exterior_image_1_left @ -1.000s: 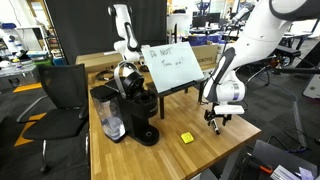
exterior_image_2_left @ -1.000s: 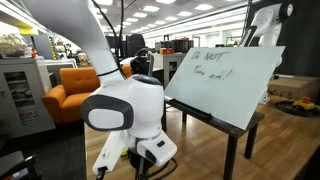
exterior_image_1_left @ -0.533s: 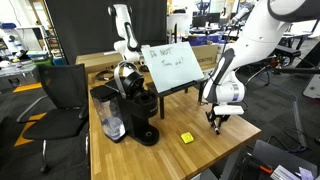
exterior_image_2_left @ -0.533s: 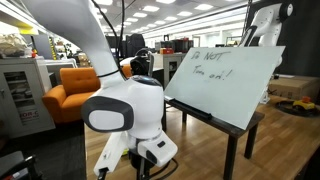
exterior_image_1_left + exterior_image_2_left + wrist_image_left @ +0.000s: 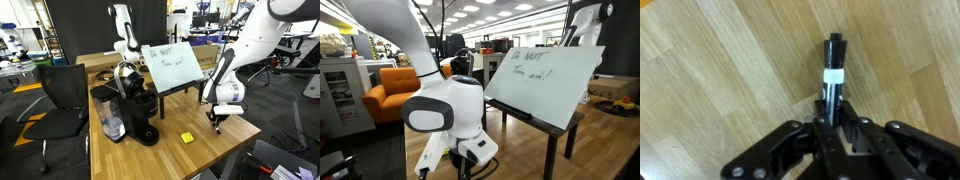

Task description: Pick the marker on the table and place it on the board stand

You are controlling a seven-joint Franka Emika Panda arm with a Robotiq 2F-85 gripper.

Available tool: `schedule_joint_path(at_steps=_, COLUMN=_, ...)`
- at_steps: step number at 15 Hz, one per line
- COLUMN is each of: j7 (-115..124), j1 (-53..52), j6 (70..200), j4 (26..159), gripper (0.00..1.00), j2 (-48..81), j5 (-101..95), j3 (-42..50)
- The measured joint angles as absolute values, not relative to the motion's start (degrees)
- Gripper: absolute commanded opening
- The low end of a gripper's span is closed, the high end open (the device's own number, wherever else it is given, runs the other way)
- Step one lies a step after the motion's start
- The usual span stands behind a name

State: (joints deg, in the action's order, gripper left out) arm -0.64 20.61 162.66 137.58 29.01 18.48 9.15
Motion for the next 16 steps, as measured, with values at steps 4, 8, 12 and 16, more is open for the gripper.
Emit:
schedule_joint_path(at_steps=4, j7=-0.64, j1=20.58, j6=164.01, j4=138.14, gripper=0.05, j2=28.89, j5=18.46, j3=8.83)
schedule_joint_path(at_steps=8, j7=-0.66, j1=20.55, j6=167.16, j4=140.16, gripper=0.05, j2=28.01, j5=18.46, j3=7.28)
schedule_joint_path(at_steps=12, j7=-0.66, j1=20.54, j6=170.35, j4=143.25, gripper=0.05, j2=25.96, j5=18.46, j3=4.96)
schedule_joint_path(at_steps=16, j7=-0.66, j1=20.66, j6=171.72, j4=145.42, gripper=0.05, j2=22.95, j5=18.83, j3=2.92)
